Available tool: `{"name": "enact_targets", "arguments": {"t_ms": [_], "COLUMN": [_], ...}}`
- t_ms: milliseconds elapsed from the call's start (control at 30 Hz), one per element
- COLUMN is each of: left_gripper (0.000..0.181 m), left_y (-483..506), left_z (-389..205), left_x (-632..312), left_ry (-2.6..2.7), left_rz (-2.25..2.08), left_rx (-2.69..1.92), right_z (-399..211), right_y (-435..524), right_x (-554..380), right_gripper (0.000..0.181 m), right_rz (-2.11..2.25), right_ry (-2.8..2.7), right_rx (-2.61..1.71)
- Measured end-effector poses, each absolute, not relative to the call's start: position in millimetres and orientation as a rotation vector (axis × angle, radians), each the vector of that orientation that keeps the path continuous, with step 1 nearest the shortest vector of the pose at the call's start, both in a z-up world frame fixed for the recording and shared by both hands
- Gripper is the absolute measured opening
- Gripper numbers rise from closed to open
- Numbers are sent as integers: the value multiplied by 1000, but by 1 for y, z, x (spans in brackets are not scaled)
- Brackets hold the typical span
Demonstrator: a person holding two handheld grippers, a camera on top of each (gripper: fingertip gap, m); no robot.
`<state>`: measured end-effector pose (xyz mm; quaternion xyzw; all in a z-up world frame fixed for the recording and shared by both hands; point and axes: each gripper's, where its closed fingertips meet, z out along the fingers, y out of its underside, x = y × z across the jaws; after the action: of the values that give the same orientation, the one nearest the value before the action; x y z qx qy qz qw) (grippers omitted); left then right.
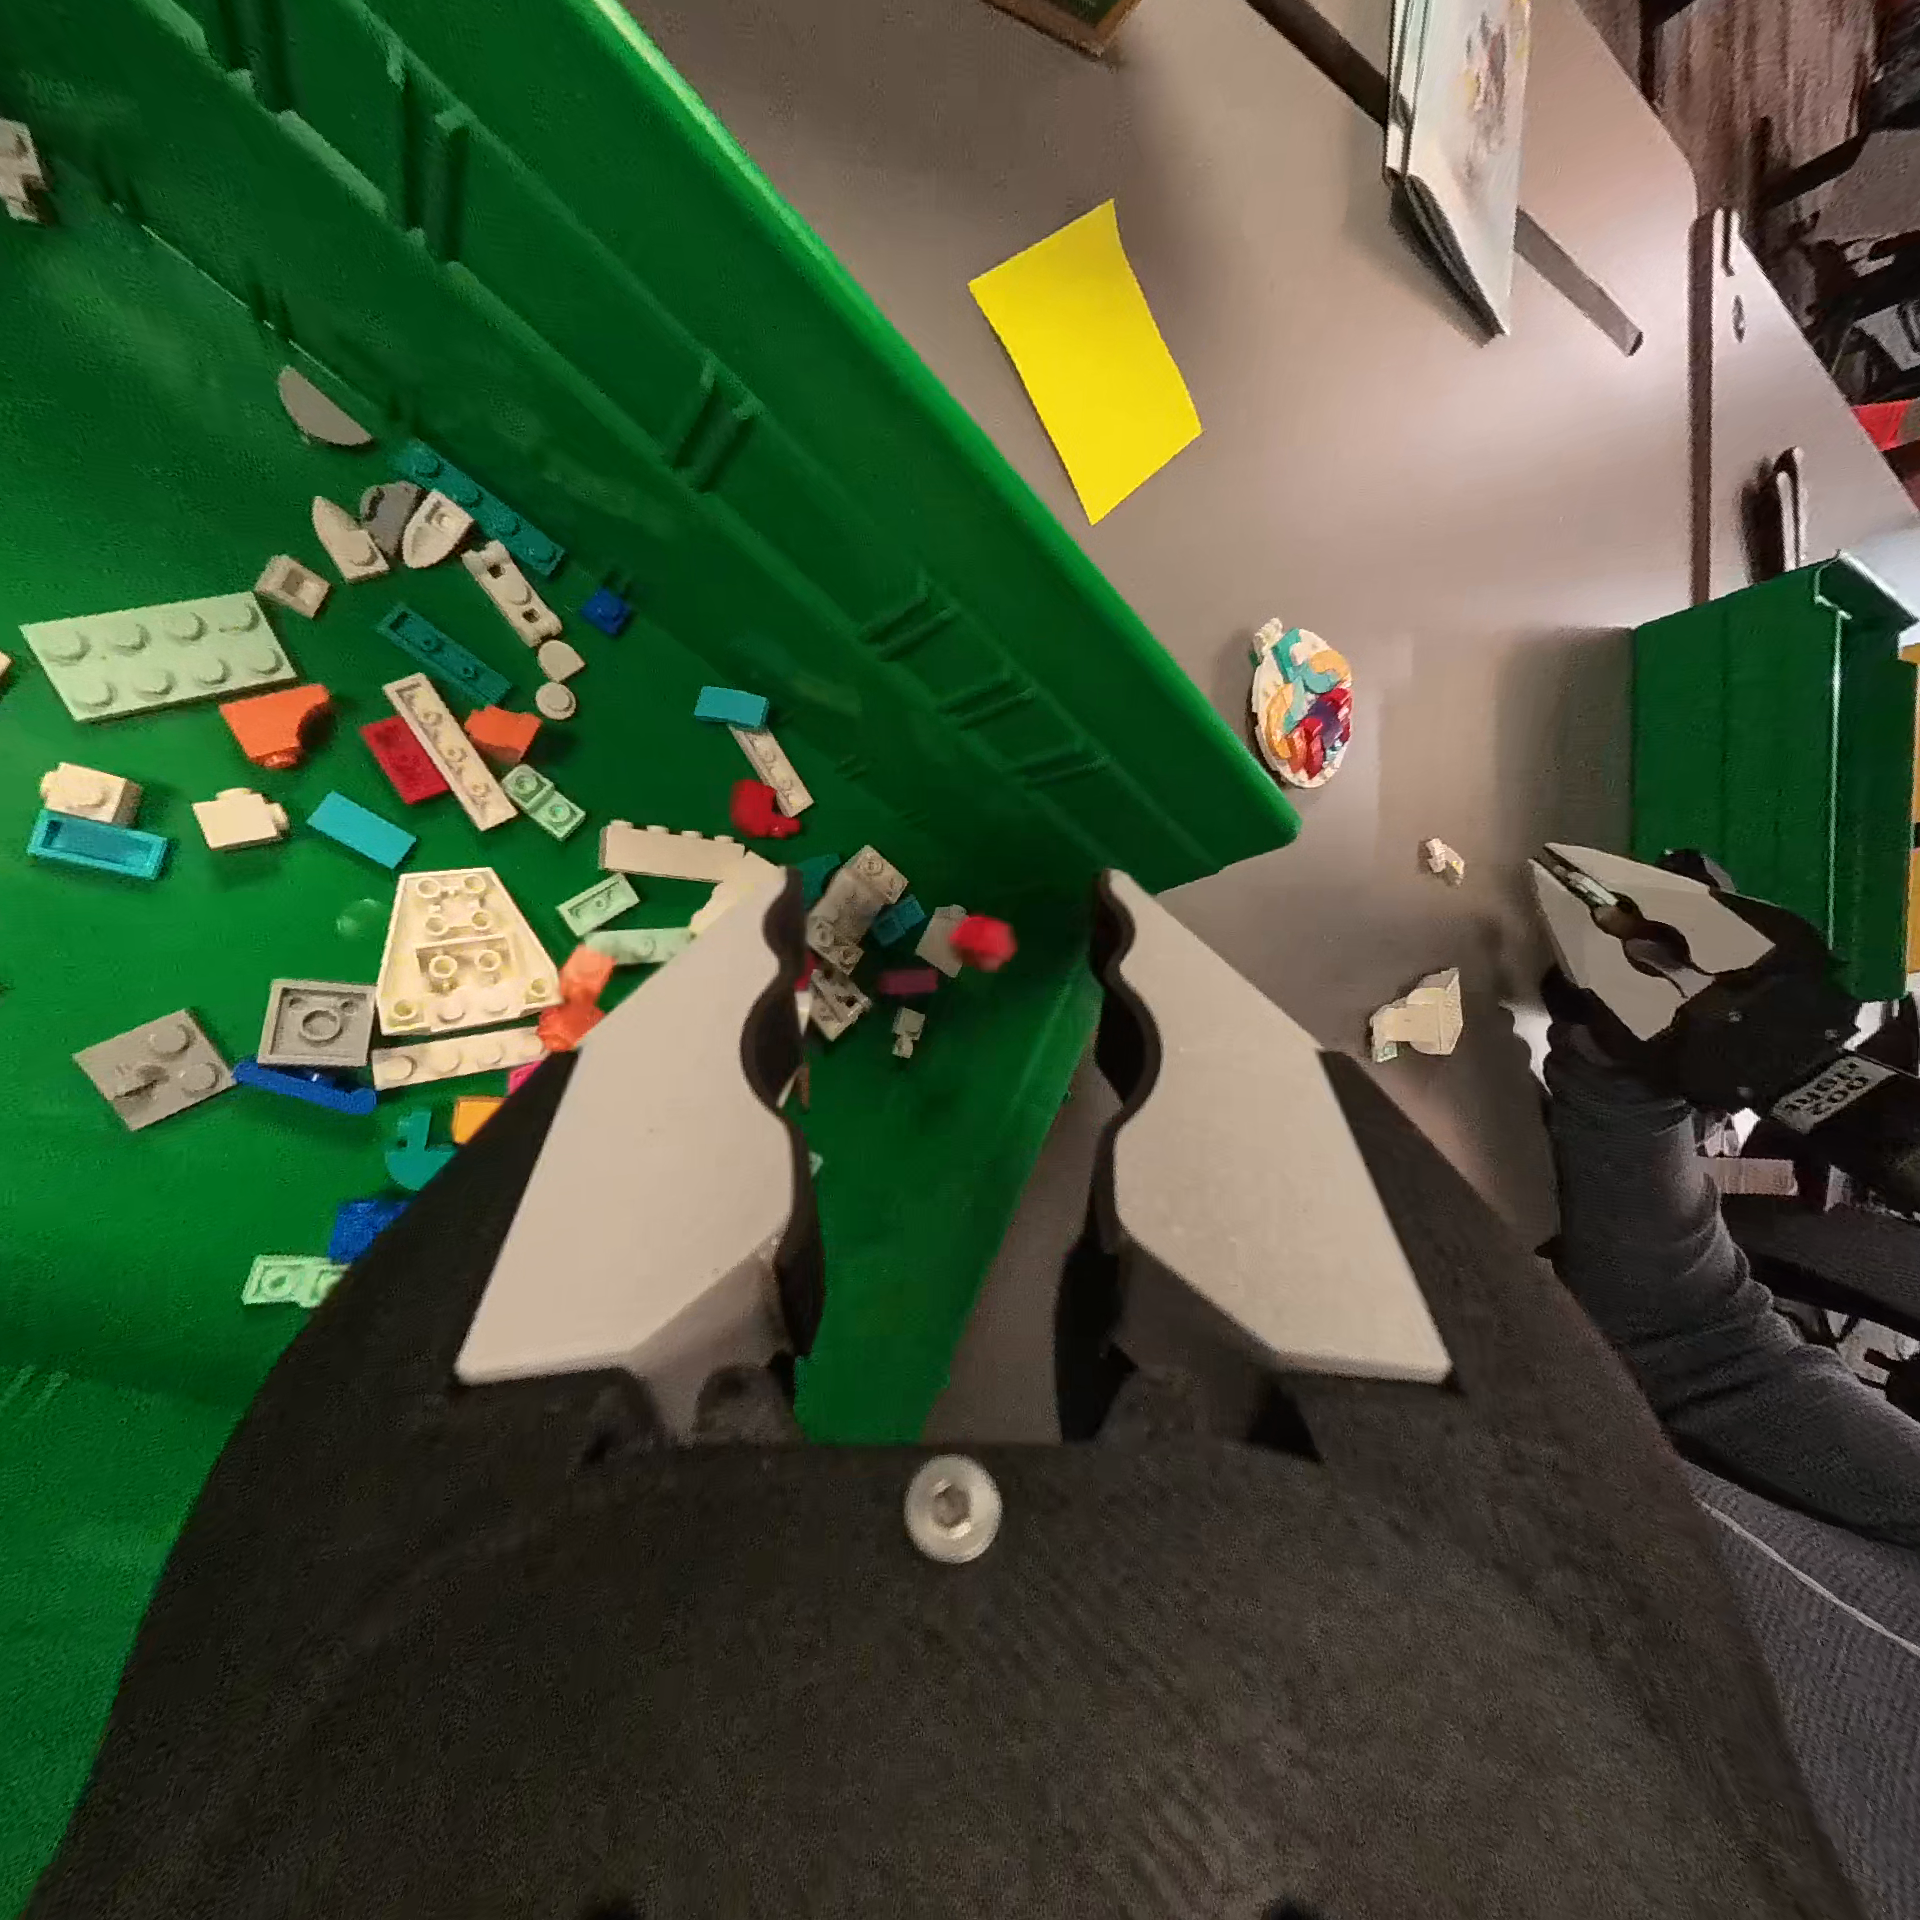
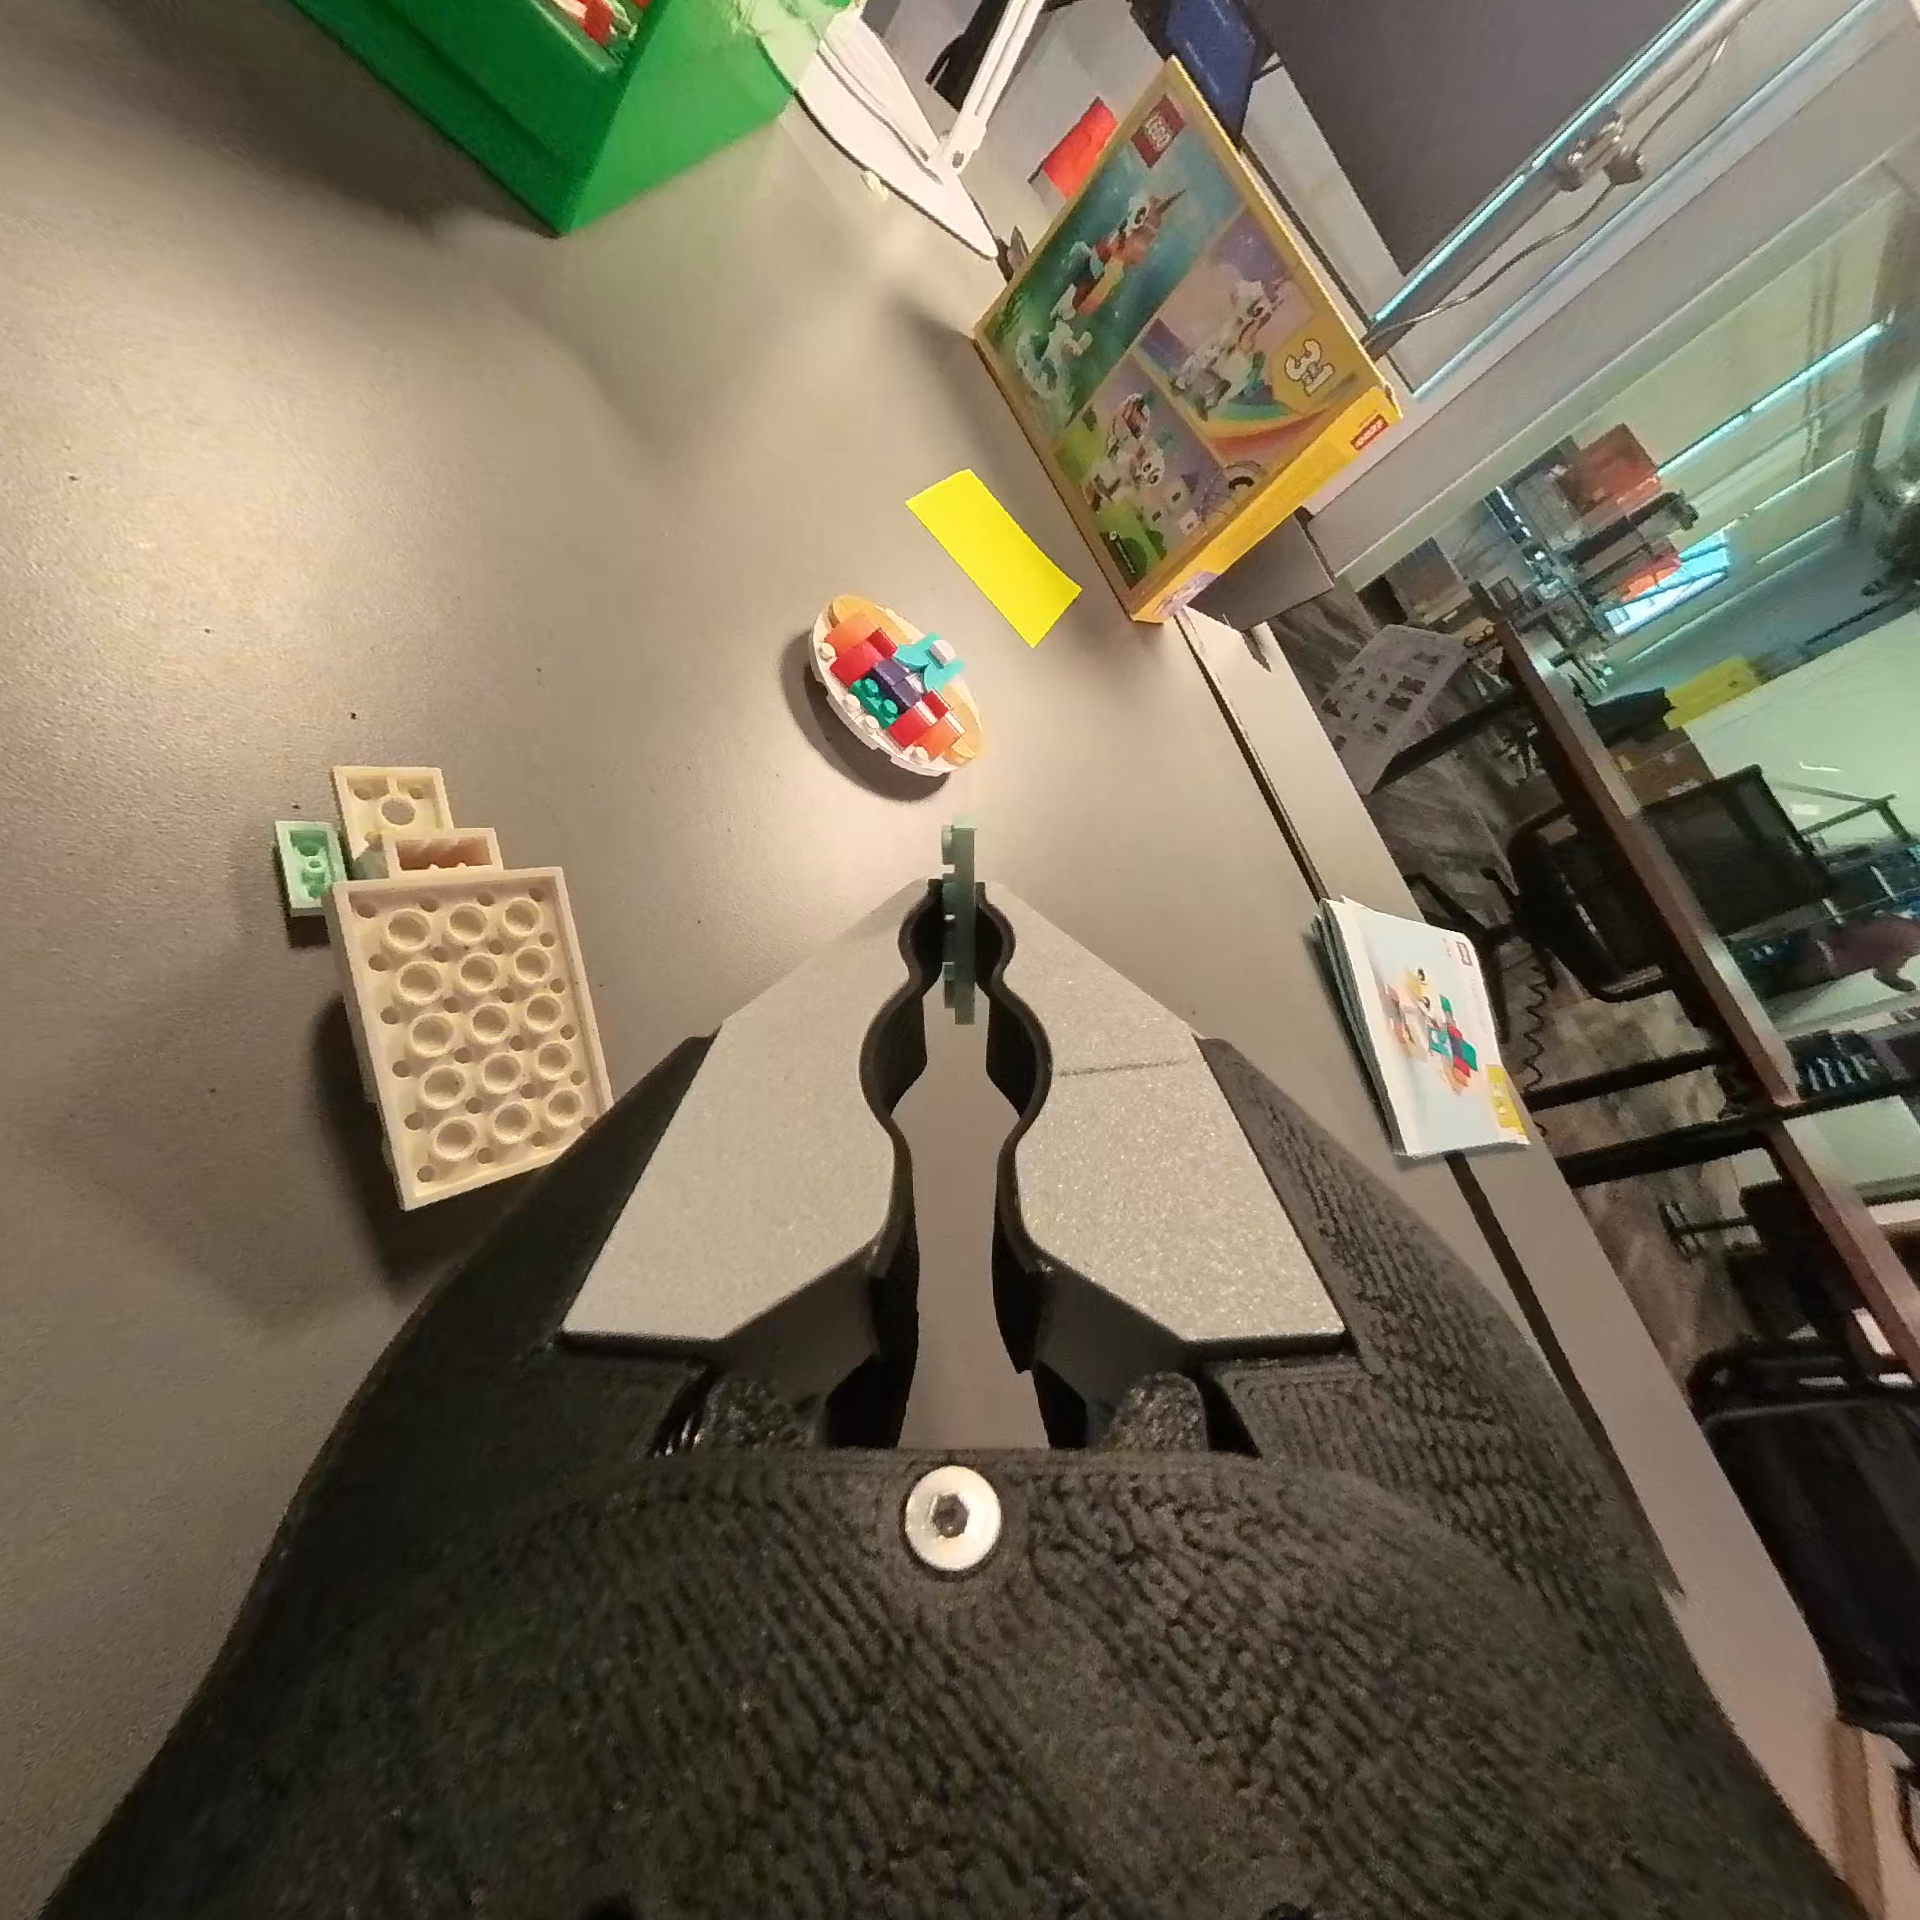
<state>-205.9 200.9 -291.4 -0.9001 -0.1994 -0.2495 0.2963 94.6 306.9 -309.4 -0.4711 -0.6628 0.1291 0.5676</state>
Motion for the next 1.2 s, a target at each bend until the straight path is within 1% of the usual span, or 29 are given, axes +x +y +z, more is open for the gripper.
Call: {"name": "enact_targets", "arguments": {"t_ms": [67,167,233,300,333,367,433,500,567,667,700,800,833,867,933,1000,1033,1067,1100,1133,1200], "left_gripper": [59,62,61,59,58,52,41,35,34,28,29,30,23,1,1,26,36,36,29,18,16], "left_y": [201,194,207,215,213,209,205,203,205,212,215,224,223,222,225,226,226,227,227,228,228], "left_z": [-290,-300,-270,-217,-198,-189,-194,-208,-229,-248,-252,-259,-259,-259,-261,-258,-258,-260,-263,-267,-271], "left_x": [-202,-216,-177,-112,-82,-53,-1,48,82,109,112,117,119,120,115,112,111,111,112,112,113], "left_ry": [-519,-474,-297,-112,-9,104,304,472,578,642,615,536,544,543,530,510,497,496,504,508,523], "left_rz": [-682,-393,-539,-799,-859,-856,-765,-687,-590,-460,-444,-513,-558,-585,-550,-531,-533,-537,-539,-535,-520], "left_rx": [-2389,-2487,-2338,-2028,-1913,-1852,-1813,-1789,-1779,-1732,-1743,-1793,-1797,-1796,-1811,-1799,-1809,-1825,-1843,-1859,-1887], "right_z": [-310,-309,-295,-275,-268,-265,-266,-270,-269,-267,-268,-270,-271,-271,-270,-269,-269,-269,-269,-270,-274], "right_y": [307,305,297,284,277,271,264,258,253,247,246,243,242,242,242,242,242,241,241,241,242], "right_x": [94,94,93,94,95,95,93,90,89,89,89,87,87,86,87,87,87,87,87,87,86], "right_gripper": [2,1,1,2,2,2,2,2,2,2,2,2,2,1,1,1,1,1,1,1,2], "right_rz": [307,313,334,324,295,255,183,155,129,66,50,25,24,23,17,11,10,12,14,8,-5], "right_ry": [-1559,-1553,-1516,-1469,-1459,-1459,-1476,-1501,-1502,-1501,-1506,-1518,-1523,-1524,-1517,-1512,-1511,-1512,-1514,-1517,-1539], "right_rx": [-1110,-1101,-1010,-848,-766,-700,-629,-597,-550,-482,-468,-441,-438,-438,-436,-435,-434,-432,-431,-434,-433]}}
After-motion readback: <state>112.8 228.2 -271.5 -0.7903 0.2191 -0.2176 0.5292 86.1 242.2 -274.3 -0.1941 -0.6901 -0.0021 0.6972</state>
